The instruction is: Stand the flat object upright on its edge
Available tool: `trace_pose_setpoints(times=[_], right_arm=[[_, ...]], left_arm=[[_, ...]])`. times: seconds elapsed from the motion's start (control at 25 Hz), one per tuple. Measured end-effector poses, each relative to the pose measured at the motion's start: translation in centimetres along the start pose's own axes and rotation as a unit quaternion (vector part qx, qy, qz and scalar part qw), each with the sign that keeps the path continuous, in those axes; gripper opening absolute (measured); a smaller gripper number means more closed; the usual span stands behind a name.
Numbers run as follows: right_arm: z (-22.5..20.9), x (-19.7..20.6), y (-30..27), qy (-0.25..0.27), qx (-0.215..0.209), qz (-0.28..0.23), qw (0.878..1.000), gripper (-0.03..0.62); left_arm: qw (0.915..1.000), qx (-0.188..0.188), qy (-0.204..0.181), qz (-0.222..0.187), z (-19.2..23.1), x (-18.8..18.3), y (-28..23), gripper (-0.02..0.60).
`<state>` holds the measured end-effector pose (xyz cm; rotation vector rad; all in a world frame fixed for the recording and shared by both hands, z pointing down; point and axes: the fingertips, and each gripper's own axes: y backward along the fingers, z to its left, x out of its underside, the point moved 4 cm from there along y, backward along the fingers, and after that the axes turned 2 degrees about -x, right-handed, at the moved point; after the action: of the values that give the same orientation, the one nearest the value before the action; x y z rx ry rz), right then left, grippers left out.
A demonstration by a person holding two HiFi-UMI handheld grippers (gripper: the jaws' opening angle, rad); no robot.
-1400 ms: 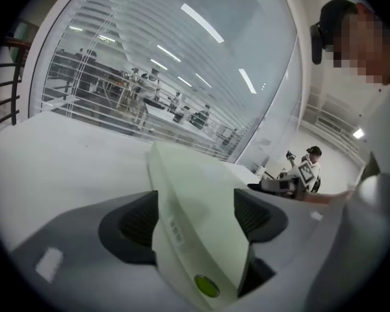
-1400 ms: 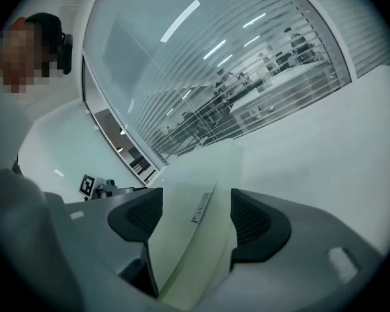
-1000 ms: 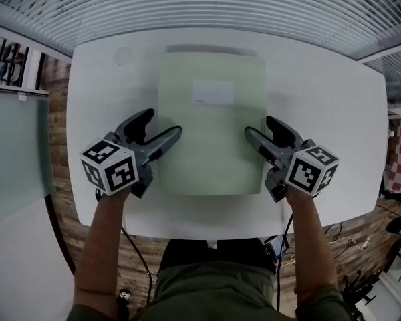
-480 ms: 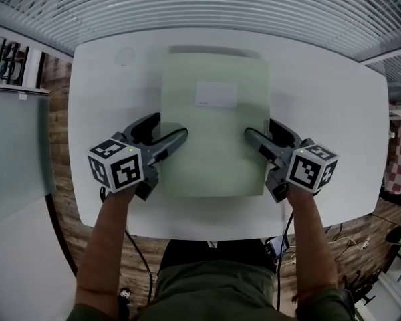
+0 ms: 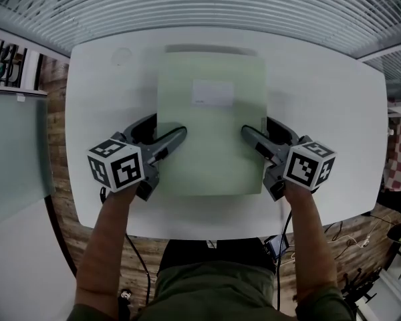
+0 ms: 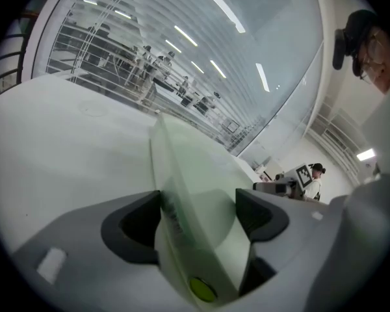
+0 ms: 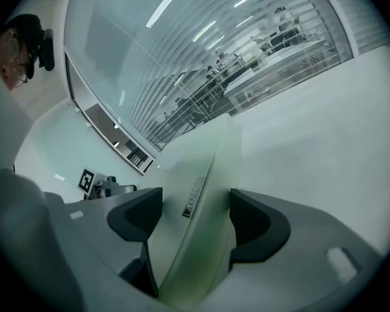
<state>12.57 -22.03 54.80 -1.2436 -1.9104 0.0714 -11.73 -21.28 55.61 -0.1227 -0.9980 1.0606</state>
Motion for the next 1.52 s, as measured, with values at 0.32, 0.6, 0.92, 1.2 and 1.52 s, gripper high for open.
trace_pose_setpoints(times=[0.32, 0.6, 0.92, 1.2, 1.52], right_arm=[[0.8, -0.6, 1.0, 0.027, 0.005, -0.013, 1.000, 0.314], [2.5, -1.6, 1.9, 0.055, 0.010, -0.041, 0.998, 0.314], [4.8, -3.1, 3.3, 0.092, 0.016, -0.082, 0.992, 0.314], [7.3, -5.2, 4.7, 0.153, 0.019, -0.126, 0.980, 0.314], [9.4, -6.6, 5.3, 0.233, 0.025, -0.166, 0.958, 0.314]], left_arm=[[0.9998, -0.016, -0.003, -0.007, -1.4, -0.1, 0.5, 0.362], [0.9983, -0.029, -0.033, -0.039, -2.7, -1.6, 1.6, 0.362], [0.9952, -0.032, -0.056, -0.073, -4.4, -3.1, 3.2, 0.362], [0.9890, -0.026, -0.087, -0.117, -5.9, -5.0, 4.5, 0.362], [0.9774, -0.033, -0.136, -0.159, -6.8, -6.5, 5.6, 0.362]])
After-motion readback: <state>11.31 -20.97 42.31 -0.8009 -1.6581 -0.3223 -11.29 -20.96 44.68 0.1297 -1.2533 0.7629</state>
